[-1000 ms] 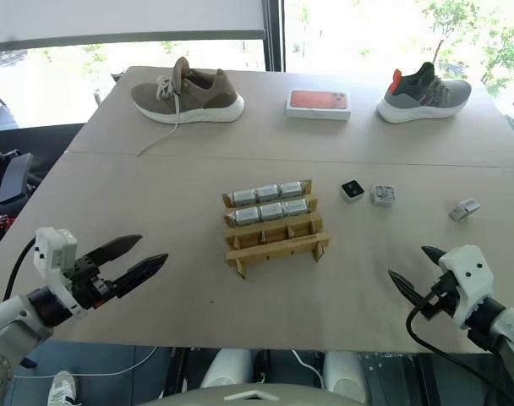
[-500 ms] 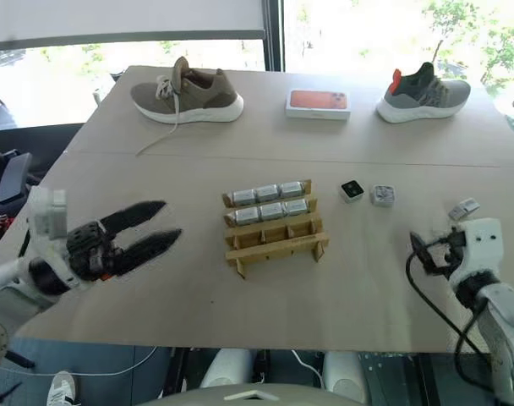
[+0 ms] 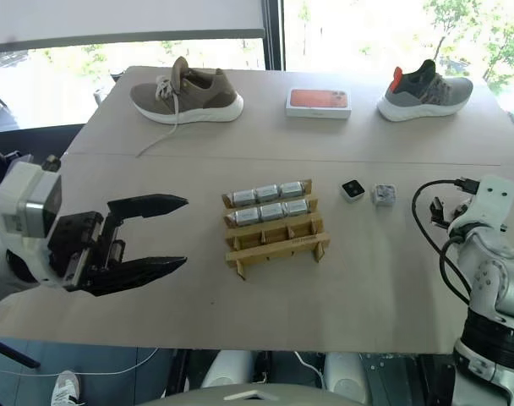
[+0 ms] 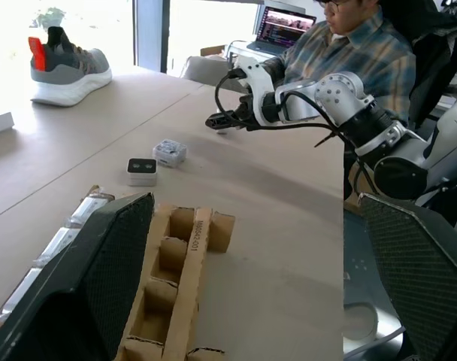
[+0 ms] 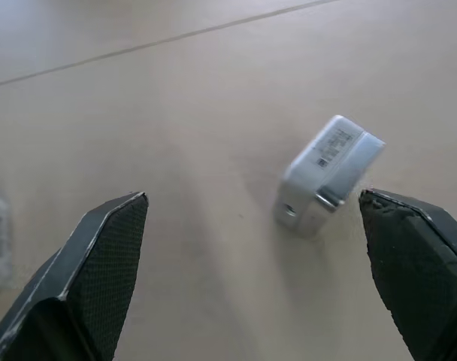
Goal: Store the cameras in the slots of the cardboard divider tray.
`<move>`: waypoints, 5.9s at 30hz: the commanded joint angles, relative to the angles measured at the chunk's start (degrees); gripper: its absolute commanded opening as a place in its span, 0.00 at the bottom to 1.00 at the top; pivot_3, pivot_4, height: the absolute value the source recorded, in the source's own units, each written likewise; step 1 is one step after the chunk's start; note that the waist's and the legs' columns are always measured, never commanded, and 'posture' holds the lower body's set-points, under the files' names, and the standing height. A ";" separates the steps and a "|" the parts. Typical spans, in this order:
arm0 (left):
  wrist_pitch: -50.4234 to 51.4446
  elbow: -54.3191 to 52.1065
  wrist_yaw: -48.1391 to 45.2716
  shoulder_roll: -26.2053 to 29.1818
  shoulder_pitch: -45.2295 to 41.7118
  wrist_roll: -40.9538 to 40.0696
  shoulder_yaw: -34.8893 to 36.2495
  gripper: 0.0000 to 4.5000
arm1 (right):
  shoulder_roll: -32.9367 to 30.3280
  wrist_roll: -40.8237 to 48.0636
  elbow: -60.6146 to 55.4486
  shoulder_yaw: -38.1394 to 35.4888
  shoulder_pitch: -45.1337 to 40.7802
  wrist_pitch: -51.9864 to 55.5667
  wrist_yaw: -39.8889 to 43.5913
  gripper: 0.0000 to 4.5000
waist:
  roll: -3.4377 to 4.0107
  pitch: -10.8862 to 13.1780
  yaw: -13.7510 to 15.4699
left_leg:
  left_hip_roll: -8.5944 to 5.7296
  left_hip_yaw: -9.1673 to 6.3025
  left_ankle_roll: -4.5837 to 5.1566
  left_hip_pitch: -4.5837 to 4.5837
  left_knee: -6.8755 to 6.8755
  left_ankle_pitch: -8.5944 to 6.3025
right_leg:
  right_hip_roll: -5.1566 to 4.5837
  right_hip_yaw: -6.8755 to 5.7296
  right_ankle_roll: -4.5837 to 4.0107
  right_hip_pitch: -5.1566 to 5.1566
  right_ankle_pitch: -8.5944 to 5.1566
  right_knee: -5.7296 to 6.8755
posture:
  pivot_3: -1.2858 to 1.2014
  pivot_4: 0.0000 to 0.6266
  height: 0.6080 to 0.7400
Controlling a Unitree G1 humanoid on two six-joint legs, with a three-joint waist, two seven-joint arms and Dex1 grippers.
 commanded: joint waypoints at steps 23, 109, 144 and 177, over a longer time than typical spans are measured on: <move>-2.60 -2.07 2.59 -2.79 5.01 2.32 2.92 1.00 | 0.64 -7.46 12.95 -3.37 -14.54 2.90 -6.49 0.99 | 0.06 0.03 -1.42 | 0.03 0.06 -0.05 0.04 -0.02 0.03 | 0.02 0.09 0.02 -0.02 0.00 0.04 | 0.52 0.24 1.00; -19.76 0.41 -14.53 -17.95 36.97 10.58 16.35 1.00 | 2.60 -16.93 19.35 56.95 -24.90 -57.87 77.20 0.67 | -0.34 0.45 -1.40 | 0.38 -0.01 -0.02 -0.07 0.08 0.00 | 0.02 -0.31 -0.04 -0.10 0.01 -0.03 | 0.52 0.24 1.00; -15.42 5.71 -12.65 -10.46 18.90 10.35 5.46 1.00 | 1.19 -11.08 4.54 19.74 -3.13 -16.28 21.62 0.95 | -0.22 0.47 -1.35 | 0.30 0.04 -0.06 -0.05 0.03 0.03 | 0.03 -0.21 -0.03 -0.11 0.02 0.02 | 0.52 0.24 1.00; 9.20 13.23 43.77 3.29 -9.42 -45.40 -12.50 1.00 | -22.71 -12.47 -19.71 33.85 5.72 -52.39 55.67 0.44 | -0.14 0.66 -1.10 | 0.42 0.01 -0.07 0.17 0.03 0.04 | 0.07 0.07 0.01 0.11 0.01 0.04 | 0.52 0.24 1.00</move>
